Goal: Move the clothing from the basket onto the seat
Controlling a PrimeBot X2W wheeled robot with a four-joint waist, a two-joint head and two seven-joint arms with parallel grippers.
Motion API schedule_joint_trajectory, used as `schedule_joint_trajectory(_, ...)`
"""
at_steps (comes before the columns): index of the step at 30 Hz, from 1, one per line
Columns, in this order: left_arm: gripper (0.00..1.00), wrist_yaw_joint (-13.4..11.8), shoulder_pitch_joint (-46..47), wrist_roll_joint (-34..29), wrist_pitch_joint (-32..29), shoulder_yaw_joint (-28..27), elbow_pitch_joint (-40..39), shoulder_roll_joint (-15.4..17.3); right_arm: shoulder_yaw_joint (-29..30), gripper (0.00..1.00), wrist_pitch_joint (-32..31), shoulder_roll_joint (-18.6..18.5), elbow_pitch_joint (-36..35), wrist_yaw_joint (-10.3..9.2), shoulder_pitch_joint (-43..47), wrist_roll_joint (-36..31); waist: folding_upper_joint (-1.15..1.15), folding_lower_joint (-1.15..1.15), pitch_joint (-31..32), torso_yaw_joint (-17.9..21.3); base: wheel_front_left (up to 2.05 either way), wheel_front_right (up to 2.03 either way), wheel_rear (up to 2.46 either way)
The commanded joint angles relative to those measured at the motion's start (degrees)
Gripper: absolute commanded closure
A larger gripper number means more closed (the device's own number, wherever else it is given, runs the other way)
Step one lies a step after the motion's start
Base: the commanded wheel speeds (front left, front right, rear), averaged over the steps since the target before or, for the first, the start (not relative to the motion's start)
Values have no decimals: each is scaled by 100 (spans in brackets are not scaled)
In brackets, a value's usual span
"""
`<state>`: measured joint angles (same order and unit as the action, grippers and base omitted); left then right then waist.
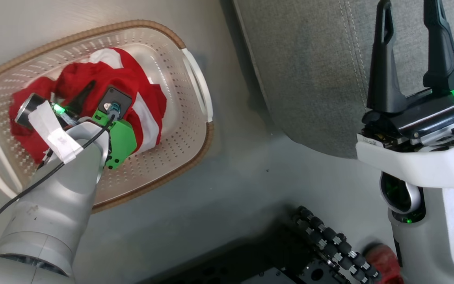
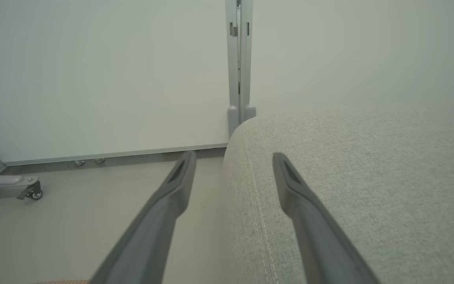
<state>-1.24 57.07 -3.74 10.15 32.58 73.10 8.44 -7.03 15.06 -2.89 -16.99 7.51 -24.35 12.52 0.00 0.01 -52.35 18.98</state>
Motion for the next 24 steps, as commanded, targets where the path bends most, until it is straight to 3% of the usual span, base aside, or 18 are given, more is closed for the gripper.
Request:
schedule_joint_trajectory(1, 0, -65, 103, 27, -22, -1, 31, 74, -32, 0, 17, 1, -15, -4, -51, 39, 0, -1, -216, 201, 0, 0, 0)
schedule_joint_trajectory(3, 0, -91, 118, 17, -32, 24, 41, 115, -60, 0, 17, 1, -5, -4, -36, 47, 0, -1, -242, 213, 0, 0, 0)
schedule_joint_trajectory(4, 54, -125, 125, 22, -23, 26, 44, 129, -74, 0, 17, 1, 6, -4, -33, 54, 0, -1, -253, 216, 0, 0, 0)
schedule_joint_trajectory(5, 89, -172, 142, 58, 32, 5, 44, 137, -82, 0, 17, 1, 16, -4, -39, 65, 0, -1, -264, 218, 0, 0, 0)
schedule_joint_trajectory(6, 100, -210, 150, 76, 75, -3, 44, 134, -89, 0, 17, 0, 27, -4, -49, 72, 0, -1, -269, 218, 0, 0, 0)
schedule_joint_trajectory(17, 100, -236, -30, 314, 473, -39, -61, -9, -76, 0, 17, 0, 148, -4, -62, -33, 0, -1, 16, -13, 0, 0, 0)
schedule_joint_trajectory(24, 100, -300, -541, 595, 509, -175, -829, -106, -94, 0, 17, -7, 415, -5, 135, -209, 0, -1, 689, -354, 0, 0, 0)
